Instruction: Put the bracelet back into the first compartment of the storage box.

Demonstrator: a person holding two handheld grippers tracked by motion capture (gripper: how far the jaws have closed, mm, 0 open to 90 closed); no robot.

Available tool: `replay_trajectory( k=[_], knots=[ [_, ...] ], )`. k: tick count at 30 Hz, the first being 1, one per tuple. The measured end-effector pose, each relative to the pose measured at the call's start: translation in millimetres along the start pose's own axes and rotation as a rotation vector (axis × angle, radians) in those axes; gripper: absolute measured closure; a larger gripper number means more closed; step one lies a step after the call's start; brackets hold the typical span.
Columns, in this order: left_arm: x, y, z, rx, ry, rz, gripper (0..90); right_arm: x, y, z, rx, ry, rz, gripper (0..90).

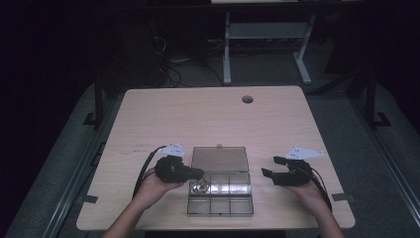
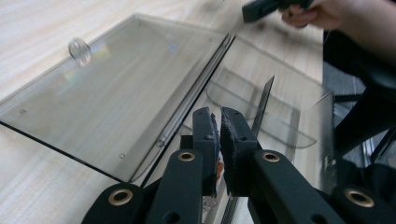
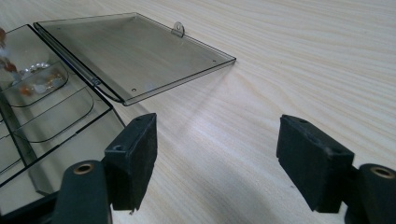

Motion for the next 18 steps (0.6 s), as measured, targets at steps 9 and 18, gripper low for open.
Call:
replay_trajectory(
  k=[9,18],
  knots=[
    [3.7,16.8,-0.2,-0.019,0.017,-0.078,84.5,0.1,0.6,-1.1,0.000,0.001,-0.005,28.6],
    [8.4,23.0,-4.1,-0.031,0.004,-0.118,78.0,0.1,0.7,-1.0,0.000,0.001,-0.006,28.6]
  ],
)
Point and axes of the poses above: each handheld gripper's, and its own axes: y roughly forward along the jaws, x roughly out of its underside, z roughly to its right, the point moved 1 cm from there along y, roughly forward along the jaws, and after that the axes turned 9 degrees about -z, right-handed, at the moved point
